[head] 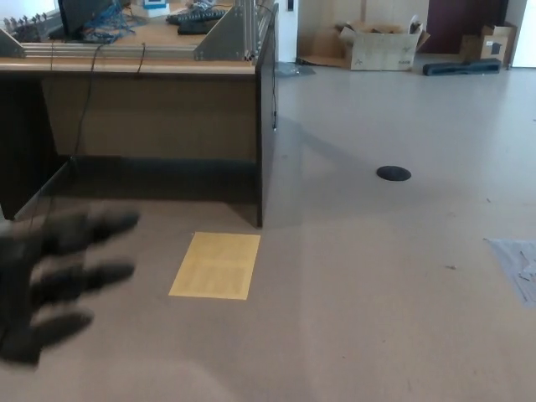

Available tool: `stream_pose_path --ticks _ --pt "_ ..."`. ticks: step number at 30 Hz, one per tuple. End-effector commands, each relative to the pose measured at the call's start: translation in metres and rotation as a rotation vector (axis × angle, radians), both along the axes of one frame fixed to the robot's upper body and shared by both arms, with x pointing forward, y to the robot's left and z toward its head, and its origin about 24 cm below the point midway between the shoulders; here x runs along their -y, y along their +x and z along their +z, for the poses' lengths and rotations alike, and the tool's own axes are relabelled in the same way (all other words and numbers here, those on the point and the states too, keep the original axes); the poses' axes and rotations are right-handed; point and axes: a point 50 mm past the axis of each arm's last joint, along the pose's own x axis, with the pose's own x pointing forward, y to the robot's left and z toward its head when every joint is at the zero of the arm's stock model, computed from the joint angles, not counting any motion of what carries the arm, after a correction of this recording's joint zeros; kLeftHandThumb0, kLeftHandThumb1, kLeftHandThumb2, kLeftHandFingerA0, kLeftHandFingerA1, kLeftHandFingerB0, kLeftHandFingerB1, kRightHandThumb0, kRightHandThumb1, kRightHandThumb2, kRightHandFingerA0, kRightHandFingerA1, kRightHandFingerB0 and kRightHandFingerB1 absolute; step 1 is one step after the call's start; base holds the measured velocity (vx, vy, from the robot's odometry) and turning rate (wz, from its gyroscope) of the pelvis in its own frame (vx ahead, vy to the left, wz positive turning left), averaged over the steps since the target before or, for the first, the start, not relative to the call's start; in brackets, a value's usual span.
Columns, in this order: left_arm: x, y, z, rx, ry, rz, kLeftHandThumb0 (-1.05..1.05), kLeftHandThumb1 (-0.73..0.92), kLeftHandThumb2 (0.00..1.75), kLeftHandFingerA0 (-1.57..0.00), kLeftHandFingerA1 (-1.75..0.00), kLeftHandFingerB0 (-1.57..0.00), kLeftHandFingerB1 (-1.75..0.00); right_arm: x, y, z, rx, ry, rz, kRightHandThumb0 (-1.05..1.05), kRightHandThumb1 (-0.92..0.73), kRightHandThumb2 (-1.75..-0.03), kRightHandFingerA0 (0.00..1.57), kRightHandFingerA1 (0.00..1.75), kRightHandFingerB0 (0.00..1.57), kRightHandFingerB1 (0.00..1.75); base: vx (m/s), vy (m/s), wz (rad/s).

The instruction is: The robot extends its left hand to pick up an emotional support dumpling from the palm of a person and brings its hand down by its side. Then it extends its arm again to hand the dumpling back to the person.

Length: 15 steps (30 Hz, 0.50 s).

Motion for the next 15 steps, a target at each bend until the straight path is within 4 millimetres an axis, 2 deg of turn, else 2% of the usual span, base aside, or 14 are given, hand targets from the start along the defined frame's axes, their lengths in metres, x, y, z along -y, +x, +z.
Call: stream_pose_path --ticks 1,2,3,4,7,8,10,15 --pt "-0.052 -0.073 -0.139 -0.054 0.016 0.519 -0.68 0.46 0.74 -0.13 -0.42 -0.06 -0.25 0.008 -0.024 -0.014 -0.041 0.009 -0.047 -0.57 -0.49 -0.81 0.69 0.59 0.33 0.45 0.00 0.000 0.00" --pt "-0.053 -0.074 -0.147 -0.073 0.028 0.543 -0.62 0.53 0.57 -0.19 -0.35 -0.09 -0.22 0.008 -0.023 -0.014 -0.039 0.009 -0.046 -0.57 -0.49 -0.81 0.69 0.59 0.33 0.45 0.00 0.000 0.00" --pt "-0.054 -0.075 -0.151 -0.082 0.035 0.556 -0.62 0.53 0.57 -0.19 -0.35 -0.09 -0.22 0.008 -0.022 -0.013 -0.037 0.008 -0.046 -0.57 -0.49 -0.81 0.69 0.59 0.33 0.45 0.00 0.000 0.00" --pt "-0.055 -0.076 -0.155 -0.096 0.040 0.565 -0.69 0.46 0.72 -0.11 -0.40 -0.06 -0.29 0.008 -0.022 -0.013 -0.036 0.008 -0.045 -0.56 -0.49 -0.81 0.69 0.59 0.33 0.45 0.00 0.000 0.00" --pt "-0.057 -0.077 -0.162 -0.113 0.047 0.576 -0.69 0.46 0.72 -0.11 -0.40 -0.06 -0.29 0.008 -0.022 -0.013 -0.035 0.008 -0.043 -0.56 -0.49 -0.81 0.69 0.59 0.33 0.45 0.00 0.000 0.00" --pt "-0.063 -0.085 -0.178 -0.155 0.144 0.620 -0.35 0.44 0.99 -0.03 -0.48 0.00 -0.47 0.008 -0.021 -0.013 -0.035 0.011 -0.046 -0.52 -0.59 -0.58 0.75 0.47 0.38 0.33 0.00 0.000 0.00" --pt "-0.066 -0.089 -0.185 -0.176 0.190 0.641 -0.35 0.47 1.02 -0.03 -0.48 0.00 -0.47 0.007 -0.020 -0.013 -0.034 0.017 -0.051 -0.52 -0.59 -0.58 0.75 0.47 0.38 0.33 0.00 0.000 0.00" --pt "-0.067 -0.086 -0.184 -0.157 0.169 0.657 -0.36 0.45 1.03 -0.03 -0.48 0.00 -0.46 0.010 -0.022 -0.013 -0.029 0.009 -0.059 -0.51 -0.60 -0.58 0.75 0.46 0.39 0.33 0.00 0.000 0.00"
